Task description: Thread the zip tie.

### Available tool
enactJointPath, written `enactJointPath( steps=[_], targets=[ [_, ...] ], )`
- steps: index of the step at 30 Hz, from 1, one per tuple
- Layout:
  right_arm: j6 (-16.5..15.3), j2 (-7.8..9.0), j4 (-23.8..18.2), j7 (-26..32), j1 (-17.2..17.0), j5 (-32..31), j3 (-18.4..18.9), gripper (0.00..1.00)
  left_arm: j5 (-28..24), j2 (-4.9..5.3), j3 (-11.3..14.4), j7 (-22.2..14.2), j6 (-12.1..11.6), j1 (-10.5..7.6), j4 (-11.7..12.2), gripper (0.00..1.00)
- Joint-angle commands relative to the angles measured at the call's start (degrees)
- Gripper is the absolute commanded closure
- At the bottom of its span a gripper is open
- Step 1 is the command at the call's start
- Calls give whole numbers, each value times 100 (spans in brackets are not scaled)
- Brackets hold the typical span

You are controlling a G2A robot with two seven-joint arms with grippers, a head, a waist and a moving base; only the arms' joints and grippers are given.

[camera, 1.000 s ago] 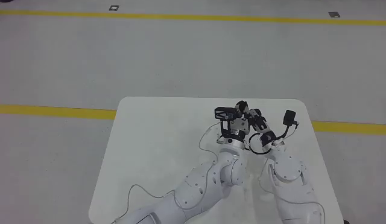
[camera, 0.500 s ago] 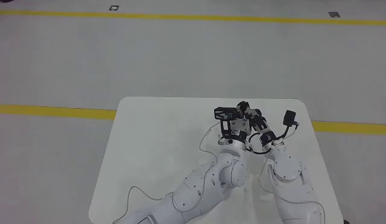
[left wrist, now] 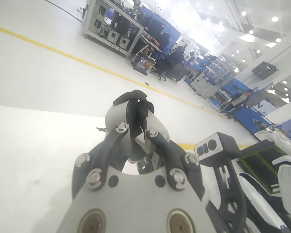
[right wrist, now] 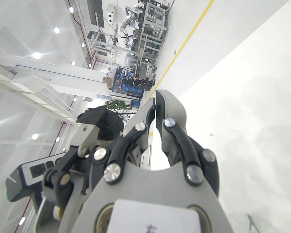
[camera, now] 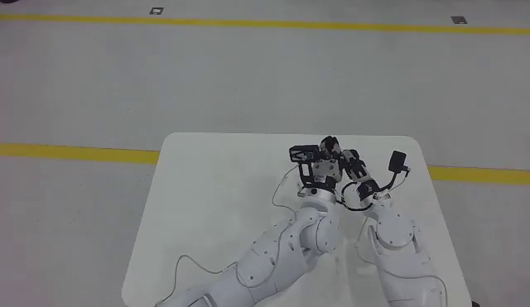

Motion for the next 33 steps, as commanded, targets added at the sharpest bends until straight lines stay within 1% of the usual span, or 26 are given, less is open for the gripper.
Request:
enactJointPath(
  steps=[1,2,3,4,7,9,11,14,16,22,29,33],
  targets=[
    [4,6,5,-6,3,5,-5,71,-33,-10,-104,199,0,6,42,100],
    [9,10,10,-13,4,19,-7,63,42,-25,-192,424,0,3,149,100],
    [11,13,13,-15,6,26,-8,54,97,-45,-239,532,0,-7,245,100],
    [13,17,17,-18,8,33,-8,53,107,-71,-278,583,0,-24,315,100],
    [25,28,23,-26,13,44,-15,53,386,-156,-369,900,0,-105,679,100],
    [30,36,23,-31,15,43,-23,53,635,-207,-334,941,0,-186,943,100],
    [31,42,23,-35,15,43,-31,54,670,-245,-338,936,0,-239,1067,100],
    [29,53,21,-53,13,46,-41,55,724,-289,-377,1073,0,-326,1274,100],
    [29,59,19,-68,10,59,-47,58,702,-314,-400,1139,0,-385,1387,100],
    [59,80,45,-77,31,108,-48,62,549,-353,-350,1206,0,-488,1523,100],
    [91,102,81,-88,81,174,-45,64,434,-363,-228,1169,0,-540,1573,100],
    [93,116,78,-97,84,201,-40,69,394,-359,-185,1149,0,-549,1575,100]
  ],
)
